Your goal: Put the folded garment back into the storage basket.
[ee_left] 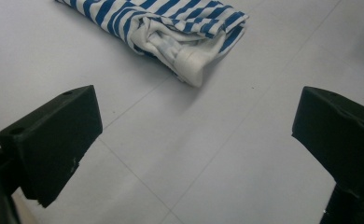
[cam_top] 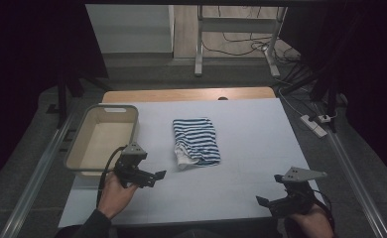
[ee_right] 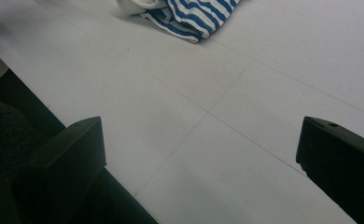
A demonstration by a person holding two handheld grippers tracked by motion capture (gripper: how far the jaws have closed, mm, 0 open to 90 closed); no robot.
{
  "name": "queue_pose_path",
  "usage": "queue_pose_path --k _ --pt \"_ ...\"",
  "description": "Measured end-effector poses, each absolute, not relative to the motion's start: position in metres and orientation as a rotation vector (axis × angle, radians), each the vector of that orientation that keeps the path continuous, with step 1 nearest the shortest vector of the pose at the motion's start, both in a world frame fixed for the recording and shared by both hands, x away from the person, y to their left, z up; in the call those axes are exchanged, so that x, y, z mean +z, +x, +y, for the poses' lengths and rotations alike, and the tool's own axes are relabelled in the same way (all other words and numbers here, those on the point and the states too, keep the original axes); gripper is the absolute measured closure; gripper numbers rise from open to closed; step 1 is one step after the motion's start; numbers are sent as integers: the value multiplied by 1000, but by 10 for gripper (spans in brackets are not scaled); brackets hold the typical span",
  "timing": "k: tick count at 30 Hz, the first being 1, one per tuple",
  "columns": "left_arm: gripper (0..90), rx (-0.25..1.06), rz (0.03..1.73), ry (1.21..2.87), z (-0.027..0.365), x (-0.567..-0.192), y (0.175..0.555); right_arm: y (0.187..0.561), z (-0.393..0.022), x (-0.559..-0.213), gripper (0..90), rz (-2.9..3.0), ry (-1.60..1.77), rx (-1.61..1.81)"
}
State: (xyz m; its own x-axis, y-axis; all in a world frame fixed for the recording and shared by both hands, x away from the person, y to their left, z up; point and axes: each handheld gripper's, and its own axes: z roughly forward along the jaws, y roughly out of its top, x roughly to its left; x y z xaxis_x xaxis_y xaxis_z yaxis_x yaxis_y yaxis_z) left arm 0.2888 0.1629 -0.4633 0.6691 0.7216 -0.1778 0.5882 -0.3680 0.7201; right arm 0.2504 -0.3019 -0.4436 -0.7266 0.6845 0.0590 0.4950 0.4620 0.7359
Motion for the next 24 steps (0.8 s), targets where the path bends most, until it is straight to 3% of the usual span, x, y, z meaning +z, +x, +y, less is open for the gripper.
queue_pose_path --k 24 --pt "0 220 926 2137 122 -476 334 250 -300 -444 12 2486 995 1107"
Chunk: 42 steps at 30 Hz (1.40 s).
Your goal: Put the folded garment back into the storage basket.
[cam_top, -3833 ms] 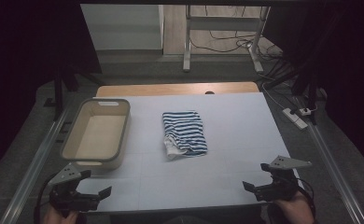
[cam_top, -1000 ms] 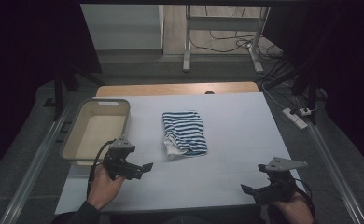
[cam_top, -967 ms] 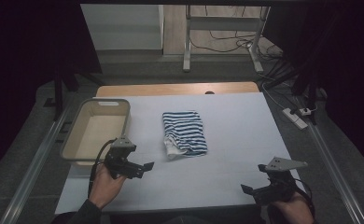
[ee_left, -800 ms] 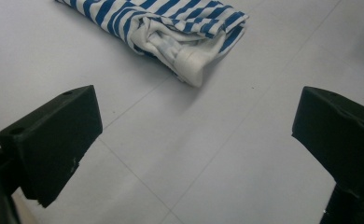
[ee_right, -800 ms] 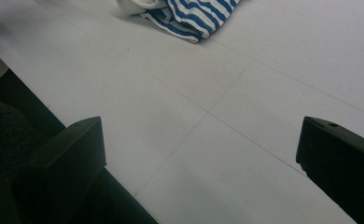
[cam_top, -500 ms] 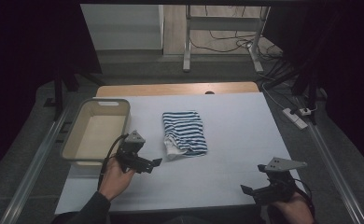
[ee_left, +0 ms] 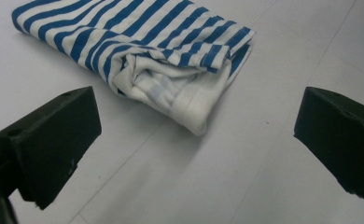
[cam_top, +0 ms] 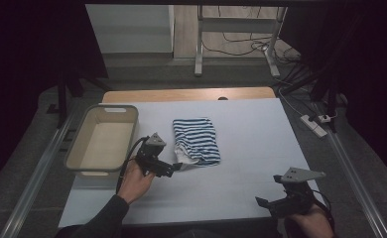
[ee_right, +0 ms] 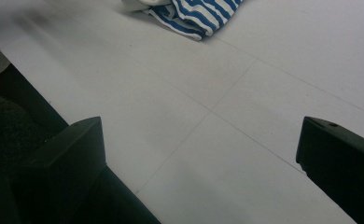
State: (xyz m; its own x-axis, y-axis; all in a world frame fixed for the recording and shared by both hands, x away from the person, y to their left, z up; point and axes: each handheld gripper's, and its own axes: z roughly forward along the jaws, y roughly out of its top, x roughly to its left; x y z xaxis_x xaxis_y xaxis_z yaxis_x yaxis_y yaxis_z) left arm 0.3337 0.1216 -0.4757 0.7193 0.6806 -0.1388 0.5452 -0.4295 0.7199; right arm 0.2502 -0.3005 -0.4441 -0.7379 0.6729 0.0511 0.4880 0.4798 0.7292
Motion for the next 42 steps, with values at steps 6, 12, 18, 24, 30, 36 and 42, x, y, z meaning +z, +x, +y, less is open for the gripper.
queue_pose_path --k 6,12,18,24,30,36,42 --pt "0 197 939 2151 119 -483 347 250 -300 -444 12 2490 993 1103" --pt "0 226 961 2145 117 -488 358 250 -300 -444 12 2496 988 1095" --pt "0 229 1001 2147 112 -490 369 250 -299 -444 12 2501 985 1091" --pt "0 249 1054 2181 101 -491 380 250 -299 -444 12 2508 975 1082" --pt "0 240 1078 2173 98 -496 391 250 -299 -445 12 2510 973 1082" --pt "0 233 1095 2183 96 -506 398 250 -299 -445 12 2512 969 1082" --pt "0 239 1109 2244 91 -522 402 250 -298 -445 12 2515 965 1081"
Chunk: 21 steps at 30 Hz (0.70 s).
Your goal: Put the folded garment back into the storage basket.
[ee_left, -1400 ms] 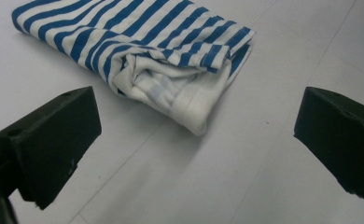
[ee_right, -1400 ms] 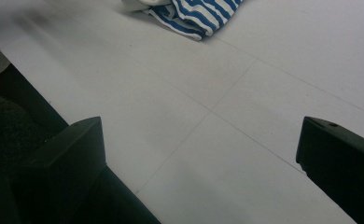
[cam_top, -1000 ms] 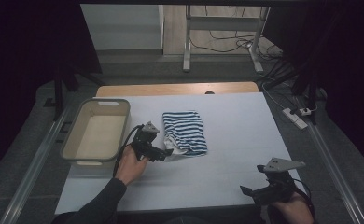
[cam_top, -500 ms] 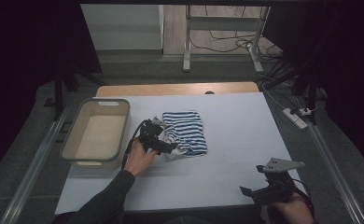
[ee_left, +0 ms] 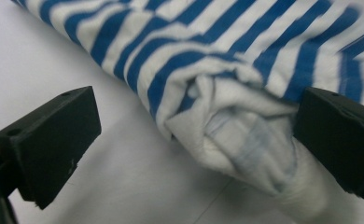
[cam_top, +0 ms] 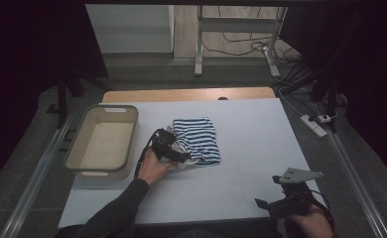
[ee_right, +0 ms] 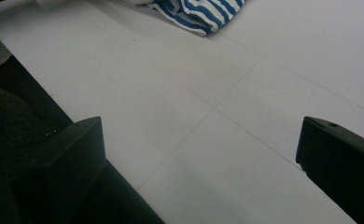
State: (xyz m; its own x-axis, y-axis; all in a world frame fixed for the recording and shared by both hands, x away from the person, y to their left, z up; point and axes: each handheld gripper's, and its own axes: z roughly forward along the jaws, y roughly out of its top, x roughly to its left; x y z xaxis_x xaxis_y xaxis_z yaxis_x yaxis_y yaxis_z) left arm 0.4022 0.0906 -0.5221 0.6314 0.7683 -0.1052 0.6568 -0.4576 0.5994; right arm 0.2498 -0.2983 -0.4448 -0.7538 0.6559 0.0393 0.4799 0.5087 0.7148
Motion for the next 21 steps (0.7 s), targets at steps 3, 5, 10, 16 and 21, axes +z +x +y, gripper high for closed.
queue_pose_path --k 3,5,10,16,21 --pt "0 233 1118 2252 90 -528 403 250 -298 -445 12 2516 962 1081" --pt "0 224 1124 2252 91 -530 404 250 -298 -445 12 2517 961 1077" --pt "12 180 1133 2229 93 -535 404 250 -297 -445 12 2520 954 1073" --pt "193 146 1095 2240 91 -530 401 249 -296 -445 12 2525 949 1065" --pt "367 115 1119 2237 90 -526 399 249 -296 -445 13 2531 935 1058"
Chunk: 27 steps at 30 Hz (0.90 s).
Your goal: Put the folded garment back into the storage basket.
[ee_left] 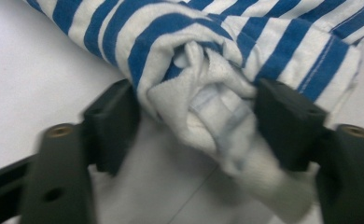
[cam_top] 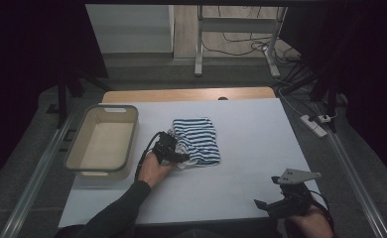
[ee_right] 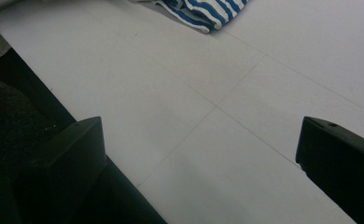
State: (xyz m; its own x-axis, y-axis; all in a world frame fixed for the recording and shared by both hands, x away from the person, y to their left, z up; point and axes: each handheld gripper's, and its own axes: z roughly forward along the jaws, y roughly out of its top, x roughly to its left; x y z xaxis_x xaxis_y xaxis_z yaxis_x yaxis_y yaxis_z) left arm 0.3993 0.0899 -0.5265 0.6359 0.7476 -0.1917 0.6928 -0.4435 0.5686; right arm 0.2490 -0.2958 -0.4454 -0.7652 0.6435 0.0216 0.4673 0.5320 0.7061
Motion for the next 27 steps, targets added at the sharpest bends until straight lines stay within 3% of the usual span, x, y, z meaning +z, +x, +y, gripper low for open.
queue_pose_path --k 5,10,22,27 --pt "606 28 1145 2203 92 -525 401 248 -296 -445 14 2533 930 1049" --pt "752 -15 1183 2184 92 -523 402 248 -296 -446 14 2534 929 1047" --pt "778 -46 1199 2230 99 -517 406 248 -297 -445 14 2530 932 1058" --pt "771 20 1158 2271 95 -517 403 248 -299 -444 14 2512 950 1090"
